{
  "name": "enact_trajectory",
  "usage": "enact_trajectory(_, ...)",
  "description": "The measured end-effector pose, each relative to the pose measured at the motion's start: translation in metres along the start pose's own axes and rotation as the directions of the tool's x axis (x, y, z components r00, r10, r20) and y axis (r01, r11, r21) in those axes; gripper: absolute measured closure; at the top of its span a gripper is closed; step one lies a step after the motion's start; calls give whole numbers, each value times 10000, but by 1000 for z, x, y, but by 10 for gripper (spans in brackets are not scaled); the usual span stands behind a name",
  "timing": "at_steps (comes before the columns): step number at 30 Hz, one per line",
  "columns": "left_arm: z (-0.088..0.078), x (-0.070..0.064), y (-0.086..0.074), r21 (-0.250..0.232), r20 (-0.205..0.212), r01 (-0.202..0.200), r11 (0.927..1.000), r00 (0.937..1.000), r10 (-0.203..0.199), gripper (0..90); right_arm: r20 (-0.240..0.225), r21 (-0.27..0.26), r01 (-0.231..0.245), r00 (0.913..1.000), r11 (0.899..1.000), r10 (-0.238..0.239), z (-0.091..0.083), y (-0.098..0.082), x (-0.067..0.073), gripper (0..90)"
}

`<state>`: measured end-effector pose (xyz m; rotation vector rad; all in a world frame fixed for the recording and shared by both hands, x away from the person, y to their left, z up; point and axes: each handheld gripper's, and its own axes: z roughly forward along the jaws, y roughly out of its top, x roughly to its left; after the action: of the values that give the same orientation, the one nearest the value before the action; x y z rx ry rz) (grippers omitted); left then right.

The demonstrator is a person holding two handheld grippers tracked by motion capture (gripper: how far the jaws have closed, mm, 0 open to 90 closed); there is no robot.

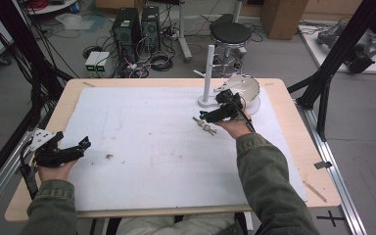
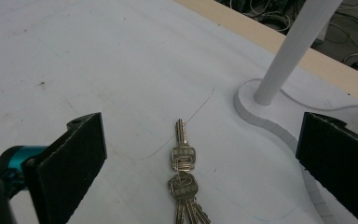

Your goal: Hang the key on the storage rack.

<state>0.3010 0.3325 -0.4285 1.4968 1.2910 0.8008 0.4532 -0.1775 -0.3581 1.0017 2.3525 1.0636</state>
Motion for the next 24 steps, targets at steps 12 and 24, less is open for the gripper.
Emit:
enact_trajectory(12, 1, 0, 0, 56, 61, -44, 10000, 10000, 43, 17, -168, 545, 82, 9998, 9985, -73, 18, 10, 3, 7)
enact_trajectory(24, 2, -1, 0, 65, 88, -32, 10000, 10000, 32, 17, -350, 950, 179, 9993, 9953, -146, 32, 17, 1, 23)
